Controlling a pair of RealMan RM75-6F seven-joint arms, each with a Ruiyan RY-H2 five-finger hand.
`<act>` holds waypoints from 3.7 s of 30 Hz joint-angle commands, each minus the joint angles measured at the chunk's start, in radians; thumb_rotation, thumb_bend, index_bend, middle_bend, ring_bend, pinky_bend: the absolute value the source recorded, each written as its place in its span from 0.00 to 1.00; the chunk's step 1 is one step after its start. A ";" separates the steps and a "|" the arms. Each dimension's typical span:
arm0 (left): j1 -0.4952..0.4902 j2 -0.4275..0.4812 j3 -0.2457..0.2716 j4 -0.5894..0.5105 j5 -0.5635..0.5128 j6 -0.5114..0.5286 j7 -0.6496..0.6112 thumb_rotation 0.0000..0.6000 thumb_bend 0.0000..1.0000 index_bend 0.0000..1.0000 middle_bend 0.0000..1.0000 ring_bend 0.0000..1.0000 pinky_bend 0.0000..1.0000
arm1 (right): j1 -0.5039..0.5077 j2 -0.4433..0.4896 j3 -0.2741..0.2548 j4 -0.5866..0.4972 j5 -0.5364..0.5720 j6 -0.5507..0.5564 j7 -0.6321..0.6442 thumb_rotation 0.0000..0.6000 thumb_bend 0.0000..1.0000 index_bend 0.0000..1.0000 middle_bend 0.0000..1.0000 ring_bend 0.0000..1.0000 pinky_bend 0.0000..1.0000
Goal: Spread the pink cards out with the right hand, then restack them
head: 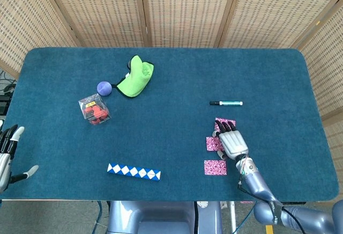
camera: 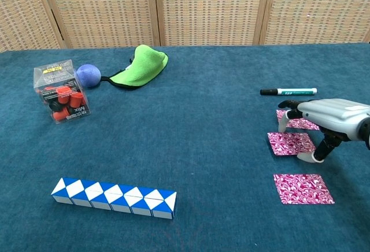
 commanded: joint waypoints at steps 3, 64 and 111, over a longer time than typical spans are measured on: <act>0.000 0.000 0.001 0.001 0.002 0.001 -0.002 1.00 0.00 0.00 0.00 0.00 0.00 | -0.011 0.021 -0.011 -0.041 -0.023 0.023 -0.008 1.00 0.36 0.57 0.00 0.00 0.00; 0.000 0.006 0.004 0.001 0.006 -0.002 -0.014 1.00 0.00 0.00 0.00 0.00 0.00 | -0.153 0.020 -0.119 -0.205 -0.125 0.120 -0.110 1.00 0.34 0.53 0.01 0.00 0.00; -0.003 0.009 0.004 -0.002 0.004 -0.008 -0.019 1.00 0.00 0.00 0.00 0.00 0.00 | -0.096 0.082 0.091 -0.244 -0.018 0.131 -0.030 1.00 0.26 0.28 0.00 0.00 0.00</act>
